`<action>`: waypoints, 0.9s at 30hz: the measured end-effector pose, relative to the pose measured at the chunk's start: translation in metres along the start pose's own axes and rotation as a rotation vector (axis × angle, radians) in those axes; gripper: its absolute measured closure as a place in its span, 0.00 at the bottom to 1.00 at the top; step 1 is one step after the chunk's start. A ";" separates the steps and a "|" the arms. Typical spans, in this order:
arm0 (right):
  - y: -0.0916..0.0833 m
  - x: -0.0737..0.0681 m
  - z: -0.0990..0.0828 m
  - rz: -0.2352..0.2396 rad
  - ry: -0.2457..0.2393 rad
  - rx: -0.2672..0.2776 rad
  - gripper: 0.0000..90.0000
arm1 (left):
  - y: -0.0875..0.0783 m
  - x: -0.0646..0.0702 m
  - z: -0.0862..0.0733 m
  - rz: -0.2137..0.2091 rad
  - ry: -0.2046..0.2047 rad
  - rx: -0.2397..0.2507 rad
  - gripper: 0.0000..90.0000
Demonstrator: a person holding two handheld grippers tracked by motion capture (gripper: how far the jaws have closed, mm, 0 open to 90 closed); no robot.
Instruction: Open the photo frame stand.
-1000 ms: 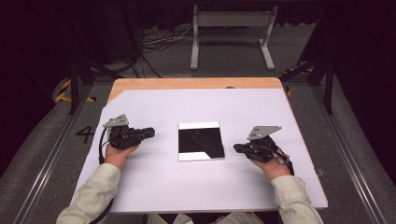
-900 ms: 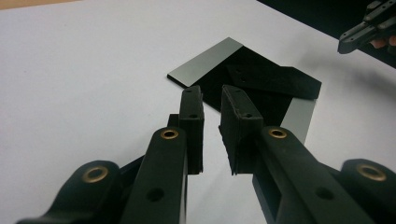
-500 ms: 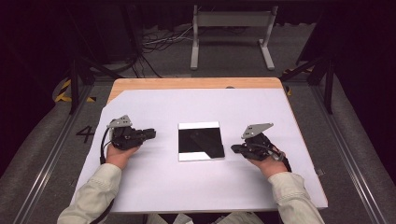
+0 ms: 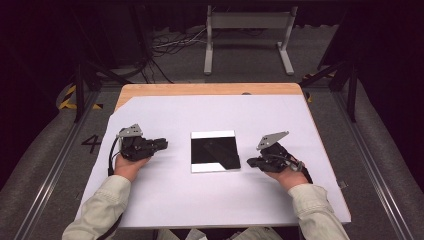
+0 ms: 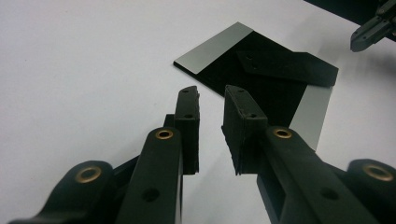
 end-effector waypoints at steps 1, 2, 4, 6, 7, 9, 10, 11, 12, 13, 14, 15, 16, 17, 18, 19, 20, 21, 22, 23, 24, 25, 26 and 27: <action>0.000 0.000 0.000 0.001 0.000 -0.004 0.97 | 0.000 0.000 0.000 0.001 -0.001 0.000 0.84; 0.001 0.001 0.000 0.006 -0.004 -0.009 0.97 | 0.000 0.000 0.000 0.000 -0.003 0.001 0.84; 0.002 0.001 -0.001 0.013 -0.003 -0.019 0.97 | 0.001 0.000 0.000 -0.004 -0.003 -0.004 0.84; 0.004 0.000 -0.002 0.026 -0.007 -0.031 0.97 | 0.002 0.000 -0.001 -0.003 -0.005 -0.009 0.83; 0.005 -0.001 -0.002 0.030 -0.008 -0.034 0.97 | 0.002 0.000 -0.001 -0.002 0.000 -0.013 0.83; 0.008 -0.001 -0.002 0.036 -0.011 -0.043 0.97 | 0.003 0.001 -0.002 -0.001 0.008 -0.021 0.82; 0.009 -0.002 -0.002 0.039 -0.013 -0.050 0.97 | 0.004 0.002 -0.002 0.001 0.006 -0.022 0.82; 0.010 -0.002 -0.002 0.040 -0.012 -0.054 0.97 | 0.004 0.002 -0.002 0.001 0.011 -0.024 0.82; 0.011 -0.002 -0.002 0.042 -0.015 -0.060 0.97 | 0.004 0.002 -0.002 0.000 0.011 -0.024 0.82; 0.012 -0.002 -0.002 0.043 -0.013 -0.062 0.97 | 0.004 0.002 -0.002 0.000 0.011 -0.024 0.82; 0.013 -0.002 -0.002 0.045 -0.015 -0.068 0.97 | 0.005 0.002 -0.002 0.001 0.011 -0.025 0.81; 0.013 -0.002 -0.002 0.045 -0.015 -0.068 0.97 | 0.005 0.002 -0.002 0.001 0.011 -0.025 0.81; 0.014 -0.003 -0.002 0.047 -0.016 -0.071 0.97 | 0.005 0.002 -0.002 0.002 0.011 -0.025 0.81; 0.015 -0.003 -0.002 0.048 -0.017 -0.076 0.97 | 0.005 0.002 -0.002 0.001 0.011 -0.024 0.81; 0.016 -0.003 -0.002 0.049 -0.018 -0.078 0.97 | 0.005 0.002 -0.002 0.001 0.011 -0.025 0.81; 0.016 -0.003 -0.002 0.050 -0.018 -0.080 0.97 | 0.005 0.001 -0.002 0.002 0.014 -0.025 0.81; 0.017 -0.003 -0.002 0.052 -0.018 -0.083 0.97 | 0.005 0.001 -0.002 0.001 0.016 -0.027 0.81; 0.018 -0.003 -0.002 0.051 -0.019 -0.088 0.97 | 0.005 0.001 -0.002 -0.002 0.018 -0.028 0.81; 0.019 -0.003 -0.002 0.053 -0.021 -0.093 0.97 | 0.005 0.002 -0.002 0.000 0.015 -0.029 0.81; 0.019 -0.004 -0.002 0.054 -0.021 -0.098 0.97 | 0.005 0.002 -0.002 -0.002 0.011 -0.030 0.81; 0.020 -0.004 -0.002 0.056 -0.021 -0.103 0.97 | 0.005 0.002 -0.002 -0.003 0.013 -0.031 0.81; 0.020 -0.004 -0.002 0.058 -0.021 -0.105 0.97 | 0.005 0.002 -0.002 -0.003 0.015 -0.032 0.81; 0.021 -0.005 -0.002 0.059 -0.017 -0.111 0.97 | 0.005 0.002 -0.002 -0.003 0.015 -0.032 0.81; 0.021 -0.005 -0.002 0.060 -0.015 -0.114 0.97 | 0.005 0.002 -0.002 -0.003 0.016 -0.032 0.81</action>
Point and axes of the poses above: each handheld gripper's, and its own axes: y roughly forward along the jaws, z roughly out of its top, x roughly to its right, the point moved 6 cm from there along y, roughly forward along the jaws
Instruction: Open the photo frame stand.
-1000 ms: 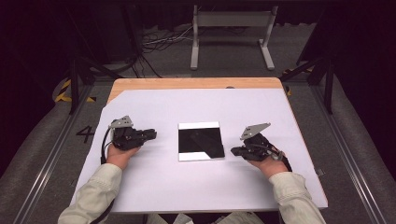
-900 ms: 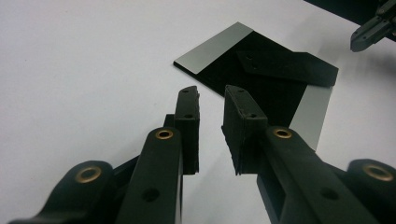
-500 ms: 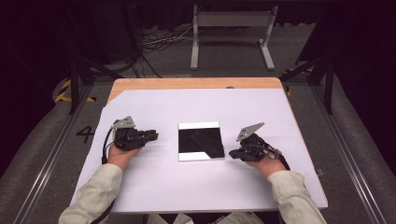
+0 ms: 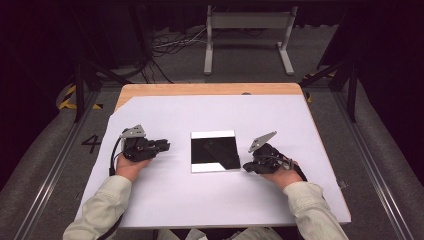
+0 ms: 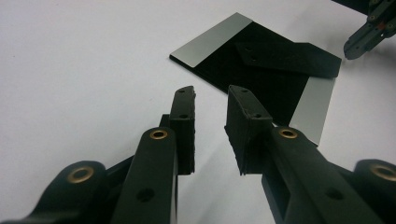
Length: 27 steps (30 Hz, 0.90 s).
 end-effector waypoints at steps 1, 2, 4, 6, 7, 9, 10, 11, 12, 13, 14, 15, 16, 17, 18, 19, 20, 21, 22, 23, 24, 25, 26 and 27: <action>0.001 0.000 0.000 0.004 0.002 -0.007 0.97 | 0.000 0.000 0.000 0.000 0.002 0.000 0.81; 0.001 0.000 0.000 0.003 0.004 -0.011 0.97 | 0.000 0.000 0.000 0.000 0.002 -0.001 0.81; 0.002 0.000 0.000 0.005 0.003 -0.022 0.97 | 0.000 0.000 0.000 0.002 0.000 0.001 0.80; 0.002 0.000 0.001 0.005 0.000 -0.034 0.97 | 0.001 0.000 0.000 -0.001 0.005 -0.001 0.80; 0.002 0.000 0.001 0.004 -0.002 -0.037 0.97 | 0.001 0.000 0.000 -0.001 0.006 -0.001 0.80; 0.003 -0.001 0.002 0.004 -0.005 -0.051 0.97 | 0.000 0.001 0.000 -0.003 0.001 -0.003 0.80; 0.003 -0.001 0.003 0.006 -0.009 -0.054 0.97 | 0.000 0.001 0.000 -0.002 -0.002 -0.003 0.80; 0.003 -0.002 0.003 0.005 -0.009 -0.061 0.97 | 0.000 0.001 0.000 -0.002 -0.002 -0.003 0.80; 0.004 -0.002 0.004 0.007 -0.011 -0.066 0.97 | 0.000 0.001 0.000 0.000 -0.003 -0.003 0.80; 0.004 -0.002 0.004 0.007 -0.011 -0.066 0.97 | 0.000 0.001 0.000 0.000 -0.003 -0.003 0.80; 0.004 -0.002 0.004 0.008 -0.012 -0.070 0.97 | 0.000 0.001 0.000 0.001 -0.002 -0.001 0.80; 0.005 -0.003 0.005 0.006 -0.012 -0.076 0.97 | 0.000 0.001 0.000 0.002 0.001 -0.003 0.80; 0.005 -0.003 0.006 0.003 -0.017 -0.086 0.97 | 0.000 0.001 0.000 0.004 0.000 -0.001 0.80; 0.005 -0.003 0.006 0.003 -0.018 -0.093 0.97 | 0.000 0.001 0.000 0.004 0.001 -0.002 0.80; 0.005 -0.003 0.007 0.000 -0.018 -0.098 0.97 | 0.000 0.001 0.000 0.004 0.003 -0.001 0.80; 0.005 -0.003 0.008 -0.001 -0.020 -0.102 0.97 | 0.000 0.001 0.000 0.004 0.008 -0.002 0.80; 0.006 -0.003 0.009 0.000 -0.018 -0.106 0.97 | 0.000 0.001 0.000 0.004 0.012 -0.004 0.80; 0.006 -0.003 0.009 0.000 -0.018 -0.107 0.97 | 0.000 0.001 0.000 0.004 0.007 -0.004 0.80; 0.007 -0.004 0.010 0.004 -0.019 -0.109 0.97 | 0.000 0.001 0.000 0.003 0.007 -0.004 0.80; 0.008 -0.004 0.010 0.005 -0.020 -0.112 0.97 | 0.000 0.001 0.000 0.003 0.008 -0.005 0.80; 0.008 -0.004 0.010 0.006 -0.020 -0.116 0.97 | 0.000 0.002 -0.001 0.002 0.005 -0.007 0.80; 0.009 -0.004 0.011 0.007 -0.019 -0.116 0.97 | 0.000 0.002 0.000 0.003 0.010 -0.010 0.80; 0.009 -0.004 0.011 0.006 -0.017 -0.117 0.97 | 0.000 0.001 0.000 0.007 0.016 -0.010 0.79; 0.009 -0.004 0.011 0.008 -0.016 -0.119 0.97 | 0.000 0.001 0.000 0.006 0.015 -0.010 0.79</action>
Point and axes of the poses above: each handheld gripper's, and its own axes: y roughly forward along the jaws, z roughly out of its top, x roughly to its right, the point moved 6 cm from there along y, roughly forward along the jaws
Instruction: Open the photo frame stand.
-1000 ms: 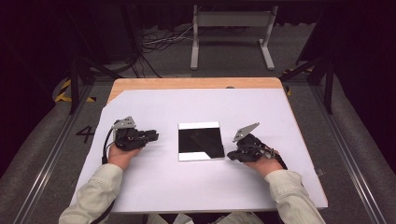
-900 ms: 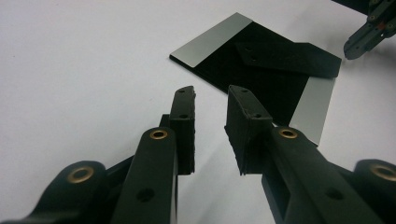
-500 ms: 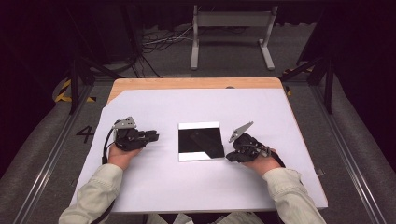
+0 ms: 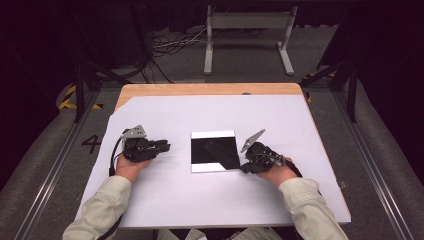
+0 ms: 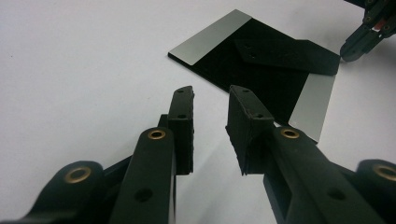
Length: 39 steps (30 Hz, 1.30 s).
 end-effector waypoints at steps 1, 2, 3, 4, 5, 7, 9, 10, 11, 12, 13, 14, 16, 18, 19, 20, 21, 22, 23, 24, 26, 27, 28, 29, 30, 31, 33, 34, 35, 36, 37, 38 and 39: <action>0.000 0.000 0.000 0.001 0.002 -0.001 0.97 | 0.000 0.001 0.000 -0.003 -0.009 0.000 0.79; 0.001 0.000 0.000 -0.002 0.004 -0.005 0.97 | 0.000 0.001 0.000 -0.003 -0.010 -0.001 0.79; 0.001 0.000 0.000 -0.002 0.005 -0.004 0.97 | 0.001 0.001 0.000 -0.004 -0.010 0.000 0.79; 0.001 0.000 0.001 -0.002 0.008 -0.003 0.97 | 0.001 0.001 0.000 -0.004 -0.004 0.000 0.79; 0.001 0.000 0.001 -0.001 0.007 -0.004 0.97 | 0.001 0.001 0.000 -0.003 -0.005 0.001 0.79; 0.002 -0.001 0.002 0.002 0.008 -0.005 0.98 | 0.001 0.001 0.000 -0.004 -0.009 0.001 0.79; 0.004 -0.002 0.004 0.008 0.002 -0.005 0.98 | 0.001 0.001 0.000 -0.003 -0.009 0.001 0.79; 0.005 -0.003 0.004 0.013 0.001 -0.004 0.98 | 0.001 0.001 0.000 -0.004 -0.009 0.000 0.79; 0.006 -0.004 0.005 0.017 -0.003 -0.003 0.99 | 0.001 0.001 0.000 -0.003 -0.004 -0.001 0.79; 0.007 -0.005 0.007 0.019 -0.006 -0.002 0.99 | 0.001 0.001 0.000 -0.003 -0.004 -0.001 0.79; 0.007 -0.005 0.007 0.018 -0.005 -0.002 0.99 | 0.001 0.001 0.000 -0.003 -0.004 0.000 0.79; 0.007 -0.005 0.007 0.018 -0.005 -0.002 0.99 | 0.001 0.001 0.000 -0.003 -0.004 0.000 0.79; 0.005 -0.004 0.007 0.015 0.000 0.001 0.99 | 0.001 0.001 0.000 -0.005 -0.009 -0.001 0.79; 0.001 -0.002 0.006 -0.001 0.005 -0.005 0.99 | 0.001 0.001 0.000 -0.005 -0.007 -0.003 0.79; -0.001 -0.002 0.005 -0.003 0.006 -0.008 0.98 | 0.001 0.001 0.000 -0.007 -0.007 0.001 0.79; -0.002 -0.001 0.004 -0.005 0.010 -0.011 0.98 | 0.001 0.001 0.000 -0.005 -0.004 0.000 0.78; -0.002 -0.001 0.003 -0.007 0.010 -0.015 0.98 | 0.001 0.001 0.000 -0.005 0.003 -0.001 0.78; -0.002 0.000 0.002 -0.011 0.016 -0.020 0.98 | 0.001 0.001 0.000 -0.004 -0.002 0.000 0.78; -0.002 0.000 0.001 -0.009 0.019 -0.024 0.98 | 0.001 0.001 0.000 -0.004 -0.006 0.000 0.78; -0.002 0.000 0.001 -0.009 0.019 -0.024 0.98 | 0.001 0.001 0.000 -0.004 -0.006 0.000 0.78; -0.002 0.001 0.000 -0.013 0.021 -0.029 0.98 | 0.002 0.001 0.000 -0.006 -0.004 -0.002 0.78; -0.001 0.000 0.000 -0.011 0.021 -0.036 0.98 | 0.002 0.001 0.000 -0.006 -0.006 -0.002 0.78; -0.001 0.000 0.000 -0.011 0.021 -0.036 0.98 | 0.002 0.001 0.000 -0.005 -0.001 -0.002 0.78; 0.000 0.001 0.001 -0.016 0.017 -0.040 0.98 | 0.002 0.001 0.000 -0.005 -0.004 -0.003 0.78; 0.001 0.001 0.001 -0.018 0.017 -0.049 0.98 | 0.002 0.001 0.000 -0.006 -0.002 -0.003 0.78; 0.003 0.001 0.001 -0.022 0.017 -0.055 0.98 | 0.002 0.001 0.000 -0.006 -0.002 -0.002 0.78; 0.003 0.001 0.002 -0.021 0.019 -0.056 0.98 | 0.001 0.001 0.000 -0.008 -0.006 -0.001 0.78; 0.003 0.001 0.002 -0.021 0.018 -0.057 0.98 | 0.001 0.001 0.000 -0.009 -0.005 -0.002 0.78; 0.003 0.001 0.002 -0.021 0.017 -0.058 0.98 | 0.002 0.001 0.000 -0.007 -0.005 -0.001 0.78; 0.003 0.001 0.002 -0.021 0.017 -0.057 0.98 | 0.002 0.001 0.000 -0.007 -0.005 -0.001 0.78; 0.003 0.001 0.002 -0.023 0.015 -0.055 0.98 | 0.002 0.001 0.000 -0.007 -0.001 -0.002 0.78; 0.003 0.000 0.002 -0.025 0.014 -0.054 0.98 | 0.002 0.001 0.000 -0.007 0.000 -0.002 0.78; 0.003 0.000 0.002 -0.027 0.012 -0.051 0.98 | 0.002 0.001 0.000 -0.008 -0.006 -0.002 0.78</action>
Point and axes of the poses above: each handheld gripper's, and its own axes: y roughly forward along the jaws, z roughly out of its top, x roughly to its right, the point moved 6 cm from there along y, roughly forward along the jaws
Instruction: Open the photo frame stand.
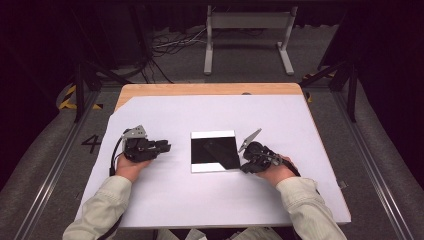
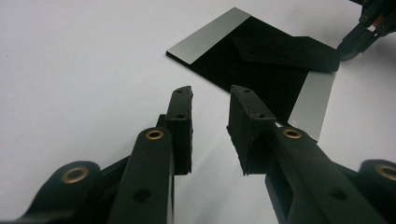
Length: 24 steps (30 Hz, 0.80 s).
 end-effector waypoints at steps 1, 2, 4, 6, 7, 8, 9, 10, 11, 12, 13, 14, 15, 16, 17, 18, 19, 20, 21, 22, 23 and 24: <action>0.000 0.000 0.000 0.000 -0.005 0.004 0.98 | 0.000 0.000 0.000 -0.002 -0.001 0.001 0.78; -0.001 0.000 0.000 -0.002 -0.005 0.007 0.99 | 0.000 0.000 0.000 -0.001 0.001 0.001 0.78; -0.004 -0.001 0.001 -0.002 -0.005 0.018 0.99 | 0.000 0.000 0.000 0.000 0.001 0.000 0.78; -0.008 -0.001 0.002 -0.006 -0.008 0.028 0.99 | 0.000 -0.001 0.000 0.003 0.004 -0.002 0.78; -0.011 -0.002 0.003 -0.007 -0.012 0.039 0.99 | 0.000 -0.001 0.000 0.004 0.006 -0.004 0.78; -0.011 -0.002 0.003 -0.007 -0.012 0.039 0.99 | 0.000 -0.001 0.000 0.004 0.006 -0.004 0.78; -0.013 -0.001 0.004 -0.009 -0.014 0.046 0.99 | 0.001 -0.001 0.000 0.003 0.006 -0.003 0.78; -0.015 -0.002 0.005 -0.007 -0.014 0.055 0.99 | 0.000 -0.001 0.000 0.003 0.004 -0.002 0.78; -0.018 -0.002 0.006 -0.009 -0.015 0.065 0.99 | 0.000 -0.001 0.000 0.003 0.004 -0.002 0.78; -0.019 -0.002 0.006 -0.012 -0.016 0.071 0.99 | 0.000 -0.001 0.000 0.004 0.005 -0.004 0.78; -0.023 -0.002 0.008 -0.015 -0.018 0.084 0.99 | 0.001 0.000 0.000 0.000 0.003 -0.004 0.78; -0.025 -0.003 0.009 -0.016 -0.019 0.094 0.99 | 0.001 0.000 0.000 -0.001 0.004 -0.005 0.78; -0.027 -0.003 0.010 -0.018 -0.020 0.104 0.99 | 0.001 0.000 0.000 -0.002 0.004 -0.003 0.78; -0.029 -0.003 0.011 -0.018 -0.023 0.114 0.99 | 0.001 0.000 0.000 0.000 0.004 -0.005 0.78; -0.031 -0.003 0.013 -0.017 -0.024 0.121 0.99 | 0.001 0.000 -0.001 -0.001 0.003 -0.005 0.78; -0.034 -0.003 0.014 -0.018 -0.027 0.132 0.99 | 0.001 0.000 -0.001 -0.001 0.004 -0.004 0.78; -0.035 -0.003 0.015 -0.020 -0.030 0.139 0.99 | 0.001 0.000 0.000 -0.001 0.004 -0.004 0.78; -0.036 -0.003 0.016 -0.019 -0.030 0.145 0.99 | 0.001 0.000 -0.001 -0.001 0.005 -0.004 0.78; -0.038 -0.003 0.017 -0.019 -0.030 0.151 0.99 | 0.001 0.000 -0.001 -0.003 0.000 -0.005 0.78; -0.039 -0.003 0.018 -0.019 -0.030 0.157 0.99 | 0.001 0.000 -0.001 -0.003 0.001 -0.005 0.78; -0.040 -0.003 0.020 -0.023 -0.031 0.165 0.99 | 0.001 -0.001 -0.001 0.002 0.011 -0.007 0.78; -0.042 -0.003 0.021 -0.024 -0.035 0.170 0.99 | 0.001 0.000 -0.001 -0.002 0.004 -0.006 0.78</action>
Point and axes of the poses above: each handheld gripper's, and its own axes: y roughly forward along the jaws, z roughly out of its top, x roughly to its right, the point moved 6 cm from there along y, roughly forward along the jaws
